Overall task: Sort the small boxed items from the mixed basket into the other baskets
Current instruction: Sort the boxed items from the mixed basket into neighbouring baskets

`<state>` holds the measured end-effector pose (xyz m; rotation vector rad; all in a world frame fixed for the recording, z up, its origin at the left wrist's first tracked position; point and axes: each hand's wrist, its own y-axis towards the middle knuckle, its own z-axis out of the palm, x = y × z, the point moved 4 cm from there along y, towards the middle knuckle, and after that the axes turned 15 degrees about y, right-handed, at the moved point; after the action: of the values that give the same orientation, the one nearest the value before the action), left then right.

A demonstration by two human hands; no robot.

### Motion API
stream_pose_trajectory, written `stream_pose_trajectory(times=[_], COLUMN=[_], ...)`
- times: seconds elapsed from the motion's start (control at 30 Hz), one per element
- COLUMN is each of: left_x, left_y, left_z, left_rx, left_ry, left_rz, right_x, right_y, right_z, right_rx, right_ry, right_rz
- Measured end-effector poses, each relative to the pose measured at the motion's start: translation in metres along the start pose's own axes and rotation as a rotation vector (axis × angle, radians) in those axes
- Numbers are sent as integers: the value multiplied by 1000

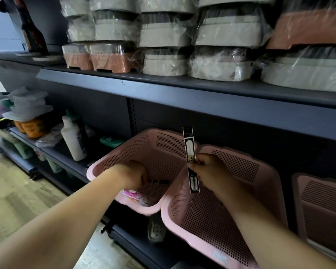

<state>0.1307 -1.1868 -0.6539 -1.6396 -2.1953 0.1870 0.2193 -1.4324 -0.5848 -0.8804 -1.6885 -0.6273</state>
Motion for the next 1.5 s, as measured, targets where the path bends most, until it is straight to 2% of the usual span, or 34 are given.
stream_pose_trajectory(times=[0.07, 0.23, 0.33, 0.43, 0.53, 0.63, 0.73, 0.8, 0.83, 0.93, 1.1, 1.27, 1.33, 1.37, 1.43, 1.5], left_x=[2, -4, -3, -9, -14, -17, -37, -53, -59, -66, -39, -9, -9, -11, -17, -23], left_y=[1, 4, 4, -3, -11, -18, -23, -30, -30, -27, -26, -26, -22, -19, -12, -10], left_z=[-2, 6, 6, -2, -8, -29, -67, -85, -90, -99, -99, -80, -73, -66, -44, -24], left_rx=[-85, 124, 116, 179, 125, -58, -347, -411, -428, -562, -793, -859, -814, -717, -351, -35], left_ry=[47, 14, 2, 82, 43, -207, -722, -1016, -1073, -937, -744, -605, -296, -148, 46, 72], left_rz=[2, 6, -28, 25, 40, 1, 119, 192, 213, 168, 39, -190, -148, -103, -32, 17], right_x=[0, 1, 0, -1, -2, -2, 0, 3, 4, 6, 4, 0, -3, -4, -5, -5], right_y=[0, -2, -4, -3, -3, -2, -1, -2, -3, -4, -8, -12, -12, -12, -12, -14], right_z=[-1, -4, -7, -7, -4, 1, 6, 10, 11, 12, -4, -20, -22, -23, -24, -26], right_rx=[2, 0, 4, 23, 48, 66, 73, 100, 116, 117, 63, 65, 66, 68, 77, 82], right_ry=[-1, -18, -14, -11, 41, 69, 91, 80, 66, 37, 16, -1, 2, -3, -36, -64], right_rz=[-2, -1, 2, 4, 16, 16, 26, 22, 15, -8, -6, 28, 32, 36, 36, 41])
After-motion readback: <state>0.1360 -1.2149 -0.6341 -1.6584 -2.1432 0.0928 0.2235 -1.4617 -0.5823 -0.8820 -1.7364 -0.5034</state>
